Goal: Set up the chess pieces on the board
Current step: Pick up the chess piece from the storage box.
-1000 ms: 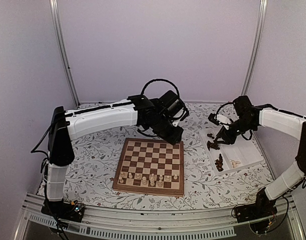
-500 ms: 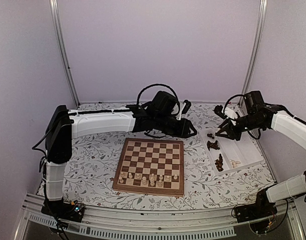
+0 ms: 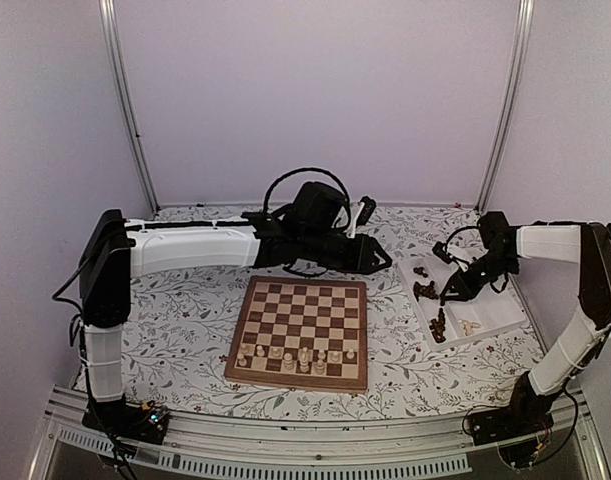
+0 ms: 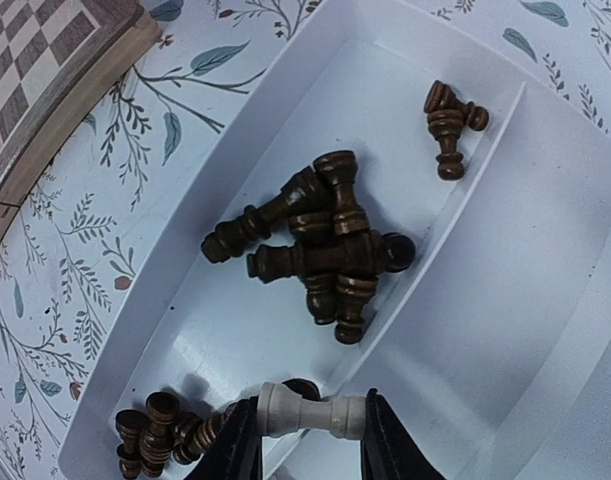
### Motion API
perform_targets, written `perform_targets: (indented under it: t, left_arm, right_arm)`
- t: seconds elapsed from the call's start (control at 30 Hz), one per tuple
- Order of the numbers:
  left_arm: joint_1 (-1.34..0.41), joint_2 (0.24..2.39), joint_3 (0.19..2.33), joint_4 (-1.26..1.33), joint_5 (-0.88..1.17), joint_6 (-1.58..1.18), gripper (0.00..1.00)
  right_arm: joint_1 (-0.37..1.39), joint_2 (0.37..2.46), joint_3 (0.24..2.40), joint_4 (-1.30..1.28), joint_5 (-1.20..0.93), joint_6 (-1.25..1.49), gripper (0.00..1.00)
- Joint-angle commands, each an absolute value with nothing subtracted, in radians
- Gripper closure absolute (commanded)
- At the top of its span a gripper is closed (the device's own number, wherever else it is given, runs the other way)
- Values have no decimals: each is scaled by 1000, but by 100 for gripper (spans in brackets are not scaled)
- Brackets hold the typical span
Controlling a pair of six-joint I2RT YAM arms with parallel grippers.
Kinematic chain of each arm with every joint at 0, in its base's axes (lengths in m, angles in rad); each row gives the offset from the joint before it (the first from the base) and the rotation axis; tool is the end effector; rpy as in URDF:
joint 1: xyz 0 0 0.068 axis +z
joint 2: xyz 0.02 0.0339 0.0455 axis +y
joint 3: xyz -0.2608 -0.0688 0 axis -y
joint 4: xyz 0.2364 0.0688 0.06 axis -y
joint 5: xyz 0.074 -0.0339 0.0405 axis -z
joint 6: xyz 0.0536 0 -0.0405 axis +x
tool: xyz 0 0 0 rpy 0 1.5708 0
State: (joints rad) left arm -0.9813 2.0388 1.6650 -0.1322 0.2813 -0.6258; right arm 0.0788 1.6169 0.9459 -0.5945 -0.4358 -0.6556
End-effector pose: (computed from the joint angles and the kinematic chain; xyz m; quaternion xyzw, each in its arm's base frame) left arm 0.2597 -0.4151 0.2550 0.2209 0.8271 -0.4456 0.2619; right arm 0.2886 0.0455 0.1571 -0.3771 0.8889 0.1626 0.2031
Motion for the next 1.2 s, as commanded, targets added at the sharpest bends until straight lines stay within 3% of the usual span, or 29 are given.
perform_targets:
  t: [0.0, 0.37, 0.83, 1.0, 1.17]
  left_arm:
    - [-977, 1996, 1645, -91, 284, -637, 63]
    - [-986, 2022, 1690, -131, 282, -624, 63]
    - [-996, 2016, 1674, -139, 281, -607, 62]
    - [-996, 2022, 1650, -76, 312, -643, 62]
    - [-996, 2051, 1649, 35, 370, -707, 61]
  right_arm:
    - [78, 1629, 980, -522, -318, -596, 80]
    - [77, 1573, 957, -450, -126, -570, 81]
    - [79, 1490, 1012, -628, -470, -640, 80]
    - [116, 1342, 1004, -694, -631, -743, 78]
    - [229, 1170, 989, -696, -651, -819, 75]
